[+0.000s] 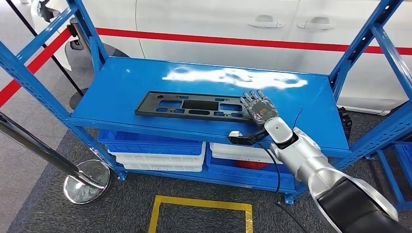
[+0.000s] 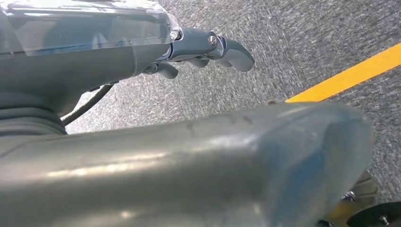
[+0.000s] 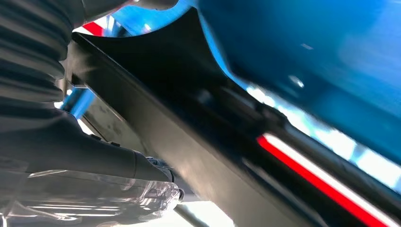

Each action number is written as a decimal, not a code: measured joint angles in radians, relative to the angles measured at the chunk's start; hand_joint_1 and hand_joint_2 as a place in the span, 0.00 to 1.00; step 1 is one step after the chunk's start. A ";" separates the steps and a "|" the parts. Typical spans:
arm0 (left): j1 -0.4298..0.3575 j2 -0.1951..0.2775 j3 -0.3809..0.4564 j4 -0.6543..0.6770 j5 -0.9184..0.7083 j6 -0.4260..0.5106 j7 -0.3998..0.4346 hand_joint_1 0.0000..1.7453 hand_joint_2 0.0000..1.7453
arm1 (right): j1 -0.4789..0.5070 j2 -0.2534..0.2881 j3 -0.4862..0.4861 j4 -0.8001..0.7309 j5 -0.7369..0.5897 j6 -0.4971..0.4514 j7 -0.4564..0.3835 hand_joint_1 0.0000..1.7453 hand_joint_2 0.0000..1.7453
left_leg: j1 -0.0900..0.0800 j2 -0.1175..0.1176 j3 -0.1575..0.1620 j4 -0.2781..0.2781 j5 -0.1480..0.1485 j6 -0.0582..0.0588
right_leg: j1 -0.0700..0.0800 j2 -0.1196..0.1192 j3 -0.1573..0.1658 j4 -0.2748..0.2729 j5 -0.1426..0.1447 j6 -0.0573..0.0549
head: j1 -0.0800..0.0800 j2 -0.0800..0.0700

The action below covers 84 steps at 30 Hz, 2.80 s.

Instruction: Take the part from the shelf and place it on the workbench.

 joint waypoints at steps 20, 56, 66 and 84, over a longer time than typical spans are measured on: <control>-0.011 0.000 0.013 0.000 -0.010 0.000 -0.002 0.00 0.00 | -0.061 0.037 -0.072 0.110 0.005 0.110 0.008 0.79 1.00 | -0.001 -0.006 0.122 -0.270 0.126 0.045 | 0.003 0.013 -0.002 0.028 -0.008 0.030 | 0.000 0.000; -0.013 -0.002 0.037 0.000 -0.042 -0.018 0.002 0.00 0.00 | -0.042 0.049 -0.342 0.064 -0.440 0.216 -0.487 0.95 1.00 | 0.006 0.001 0.126 -0.235 0.082 0.006 | 0.002 0.002 0.020 -0.012 0.002 0.006 | 0.000 0.000; -0.001 -0.002 0.044 0.000 -0.050 -0.012 0.000 0.00 0.00 | 0.003 0.019 -0.377 0.009 -0.633 0.354 -0.629 0.98 1.00 | 0.001 -0.006 0.143 -0.266 0.103 0.016 | 0.011 -0.009 0.015 0.003 -0.006 0.009 | 0.000 0.000; 0.001 -0.005 0.060 0.000 -0.053 -0.012 0.000 0.00 0.00 | 0.028 0.051 -0.394 -0.025 -0.726 0.412 -0.657 0.99 1.00 | 0.001 -0.010 0.143 -0.284 0.115 0.021 | -0.003 0.006 0.008 0.004 -0.005 0.026 | 0.000 0.000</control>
